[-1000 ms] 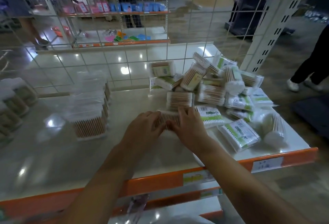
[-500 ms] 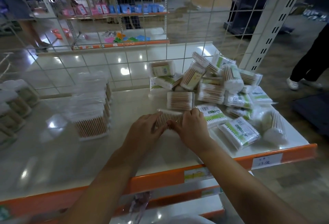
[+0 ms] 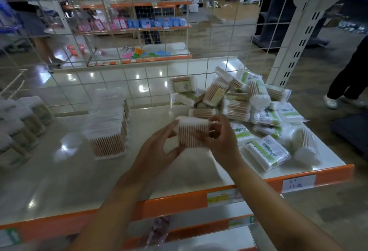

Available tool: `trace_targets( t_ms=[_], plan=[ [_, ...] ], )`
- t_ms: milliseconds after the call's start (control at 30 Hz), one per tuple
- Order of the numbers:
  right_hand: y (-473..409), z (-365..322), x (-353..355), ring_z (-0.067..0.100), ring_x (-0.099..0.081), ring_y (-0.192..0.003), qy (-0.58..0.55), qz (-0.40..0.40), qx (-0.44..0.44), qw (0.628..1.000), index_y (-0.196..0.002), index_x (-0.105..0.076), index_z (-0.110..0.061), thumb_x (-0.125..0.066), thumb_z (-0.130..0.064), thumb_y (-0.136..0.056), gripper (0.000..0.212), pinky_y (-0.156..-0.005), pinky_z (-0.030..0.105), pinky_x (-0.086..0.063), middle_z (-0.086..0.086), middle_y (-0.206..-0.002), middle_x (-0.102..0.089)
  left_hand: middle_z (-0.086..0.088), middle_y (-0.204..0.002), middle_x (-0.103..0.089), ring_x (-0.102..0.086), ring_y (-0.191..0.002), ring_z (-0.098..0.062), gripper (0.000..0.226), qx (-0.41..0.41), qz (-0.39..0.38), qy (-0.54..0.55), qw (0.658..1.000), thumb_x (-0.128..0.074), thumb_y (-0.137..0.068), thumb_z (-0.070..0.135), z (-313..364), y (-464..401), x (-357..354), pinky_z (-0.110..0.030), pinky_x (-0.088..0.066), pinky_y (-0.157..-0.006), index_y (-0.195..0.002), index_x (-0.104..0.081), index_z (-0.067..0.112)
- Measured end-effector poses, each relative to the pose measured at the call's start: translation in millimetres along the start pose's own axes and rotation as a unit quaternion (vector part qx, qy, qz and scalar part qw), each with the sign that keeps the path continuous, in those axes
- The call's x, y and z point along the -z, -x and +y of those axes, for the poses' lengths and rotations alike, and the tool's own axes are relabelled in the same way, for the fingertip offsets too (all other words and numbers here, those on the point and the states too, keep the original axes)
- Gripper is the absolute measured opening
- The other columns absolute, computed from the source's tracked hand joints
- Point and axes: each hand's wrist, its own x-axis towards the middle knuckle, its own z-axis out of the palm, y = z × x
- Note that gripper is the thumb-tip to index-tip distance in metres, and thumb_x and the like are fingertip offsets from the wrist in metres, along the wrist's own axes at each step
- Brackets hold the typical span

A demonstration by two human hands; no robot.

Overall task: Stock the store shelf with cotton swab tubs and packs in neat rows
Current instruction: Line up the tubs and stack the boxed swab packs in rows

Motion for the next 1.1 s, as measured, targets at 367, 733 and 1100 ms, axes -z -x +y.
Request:
trace_targets(
  t_ms=[367,733,1100],
  plan=[
    [-18,-74,25,0.034,-0.065,-0.09,-0.149,-0.025,0.084,0.985,-0.095,-0.044,-0.024,-0.071,-0.015,-0.066,0.04,-0.072,0.05,-0.056,0.012,-0.095,-0.062,0.011,-0.111,-0.055,-0.052,-0.104,-0.006,0.073,0.003,0.051,-0.002,0.999,-0.05,-0.074,0.058,8,-6,29,-0.027,-0.041,-0.09,-0.138,-0.038,0.024],
    [-14,-77,-10,0.024,-0.067,-0.086,-0.159,-0.073,0.083,0.981,-0.095,-0.044,-0.024,-0.07,-0.014,-0.068,0.039,-0.063,0.03,-0.055,0.004,-0.093,-0.064,0.025,-0.105,-0.051,-0.047,-0.1,0.018,0.063,0.053,0.04,0.023,0.998,-0.058,-0.076,0.06,-1,16,65,-0.002,-0.035,-0.08,-0.13,-0.037,0.037],
    [2,-95,-89,0.025,-0.066,-0.082,-0.174,-0.121,0.084,0.974,-0.095,-0.045,-0.026,-0.072,0.0,-0.074,0.043,-0.063,0.031,-0.056,0.003,-0.091,-0.063,0.012,-0.099,-0.065,-0.063,-0.087,0.001,0.052,0.126,0.088,0.128,0.98,-0.07,-0.079,0.011,-25,39,136,-0.014,-0.051,-0.074,-0.111,-0.047,0.046]
  ],
)
